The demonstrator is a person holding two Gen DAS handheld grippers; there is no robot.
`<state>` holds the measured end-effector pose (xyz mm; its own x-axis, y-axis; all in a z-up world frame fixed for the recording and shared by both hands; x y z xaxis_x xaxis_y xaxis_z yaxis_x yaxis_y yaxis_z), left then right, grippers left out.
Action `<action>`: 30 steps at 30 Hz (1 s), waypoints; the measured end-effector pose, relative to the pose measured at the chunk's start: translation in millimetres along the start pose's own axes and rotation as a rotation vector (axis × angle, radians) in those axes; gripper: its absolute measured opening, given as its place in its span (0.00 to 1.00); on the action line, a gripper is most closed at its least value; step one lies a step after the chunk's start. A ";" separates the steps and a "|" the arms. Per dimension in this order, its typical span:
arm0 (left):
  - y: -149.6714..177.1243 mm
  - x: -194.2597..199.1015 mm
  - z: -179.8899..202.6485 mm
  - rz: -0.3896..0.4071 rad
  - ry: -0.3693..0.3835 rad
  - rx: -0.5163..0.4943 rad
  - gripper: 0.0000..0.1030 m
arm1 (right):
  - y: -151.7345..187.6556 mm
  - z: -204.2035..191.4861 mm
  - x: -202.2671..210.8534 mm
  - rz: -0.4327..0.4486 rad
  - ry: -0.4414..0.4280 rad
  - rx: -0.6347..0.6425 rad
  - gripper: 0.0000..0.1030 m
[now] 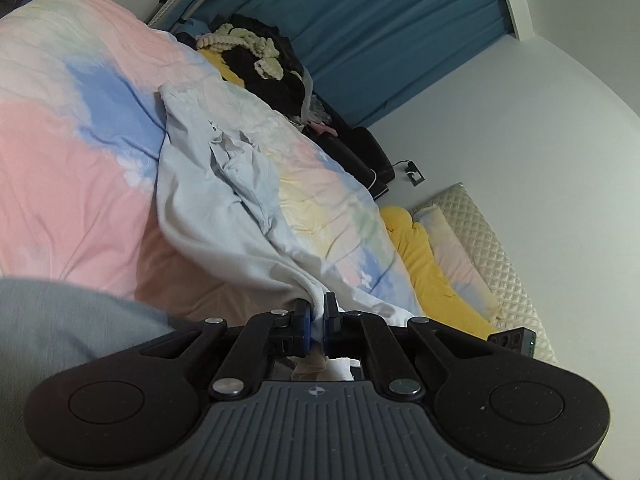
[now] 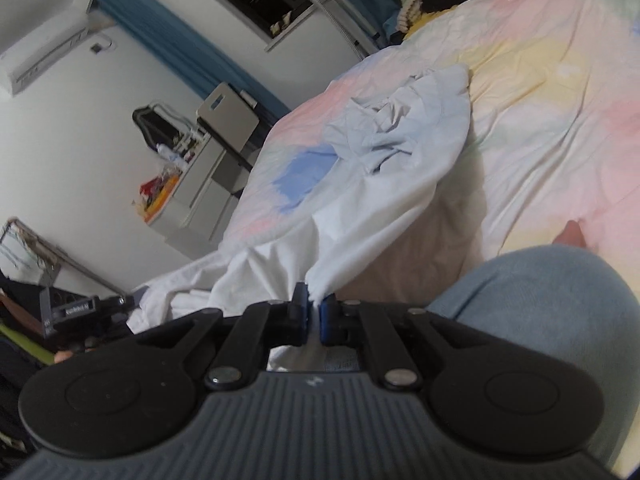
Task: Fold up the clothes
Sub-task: 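Grasp the shirt hem with both grippers and fold it toward the collar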
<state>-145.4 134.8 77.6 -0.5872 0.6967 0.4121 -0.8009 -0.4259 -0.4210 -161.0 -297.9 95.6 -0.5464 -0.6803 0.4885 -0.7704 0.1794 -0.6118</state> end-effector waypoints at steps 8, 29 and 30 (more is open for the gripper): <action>-76.7 -65.2 -21.5 0.058 -0.028 0.070 0.07 | -64.6 36.0 -48.3 0.109 0.010 -0.112 0.07; -236.6 -304.9 -142.1 0.109 -0.260 0.128 0.07 | -162.5 227.8 -259.5 0.203 0.180 -0.431 0.07; -237.8 -309.0 -145.1 0.101 -0.263 0.120 0.07 | -162.4 230.9 -261.7 0.201 0.187 -0.430 0.07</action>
<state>243.6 104.5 -66.9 -0.6620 0.4811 0.5747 -0.7362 -0.5614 -0.3780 183.0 -313.1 -76.5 -0.7167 -0.4709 0.5144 -0.6883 0.5963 -0.4131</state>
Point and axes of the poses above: each gripper's, at about its wrist camera, not at the fingertips, and x roughly against the way its jaws point, z to its right, y to its underside, the point moved 2 cm from there along -x, roughly the way its jaws point, and after that the axes turned 8 degrees about x, right-handed, at the moved point
